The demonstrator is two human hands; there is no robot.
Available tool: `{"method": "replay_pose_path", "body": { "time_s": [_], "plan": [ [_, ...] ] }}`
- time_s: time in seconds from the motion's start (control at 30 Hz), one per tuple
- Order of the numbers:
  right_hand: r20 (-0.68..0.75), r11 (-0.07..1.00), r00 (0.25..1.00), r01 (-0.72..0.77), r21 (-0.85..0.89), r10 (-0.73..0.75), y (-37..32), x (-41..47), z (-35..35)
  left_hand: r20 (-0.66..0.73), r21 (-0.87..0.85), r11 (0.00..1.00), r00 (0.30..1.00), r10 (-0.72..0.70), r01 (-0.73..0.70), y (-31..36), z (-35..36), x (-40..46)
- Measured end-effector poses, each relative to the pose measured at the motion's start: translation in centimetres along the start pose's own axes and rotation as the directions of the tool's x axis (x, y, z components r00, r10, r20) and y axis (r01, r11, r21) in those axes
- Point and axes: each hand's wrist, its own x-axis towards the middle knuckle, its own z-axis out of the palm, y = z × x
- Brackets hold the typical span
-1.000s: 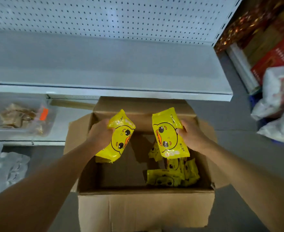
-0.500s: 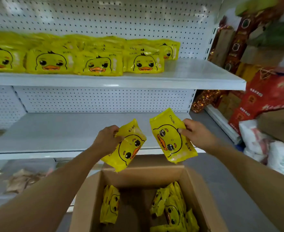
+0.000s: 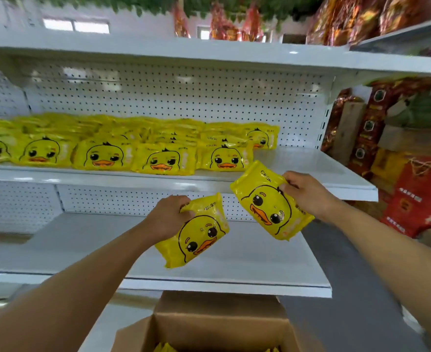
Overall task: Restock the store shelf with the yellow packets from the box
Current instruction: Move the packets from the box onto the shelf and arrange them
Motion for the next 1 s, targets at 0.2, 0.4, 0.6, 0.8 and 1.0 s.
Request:
{"method": "replay_pose_path", "body": {
  "time_s": [0.2, 0.4, 0.6, 0.8, 1.0],
  "plan": [
    [0.052, 0.988, 0.991, 0.129, -0.083, -0.125, -1.0, 7.9, -2.2, -0.102, -0.001, 0.999, 0.994, 0.039, -0.04, 1.8, -2.6, 2.8],
    [0.111, 0.948, 0.972, 0.227, -0.224, -0.206, -2.6, 15.2, 0.3, -0.135, 0.012, 1.0, 0.991, -0.012, 0.014, 1.2, -4.0, 5.0],
    [0.112, 0.805, 0.952, 0.302, -0.512, -0.286, -2.4, 19.6, 4.9, -0.172, 0.009, 0.998, 0.983, -0.057, 0.06, 0.3, -4.7, 6.1],
    [-0.008, 0.609, 0.91, 0.27, -0.746, -0.413, -1.5, 21.2, 7.6, -0.177, 0.034, 0.997, 0.983, -0.058, 0.065, 0.2, -5.5, 6.8],
    [0.002, 0.65, 0.906, 0.306, -0.695, -0.424, -1.3, 21.5, 7.3, -0.155, 0.016, 0.999, 0.987, -0.03, 0.033, 1.0, -5.8, 8.2]
  ]
}}
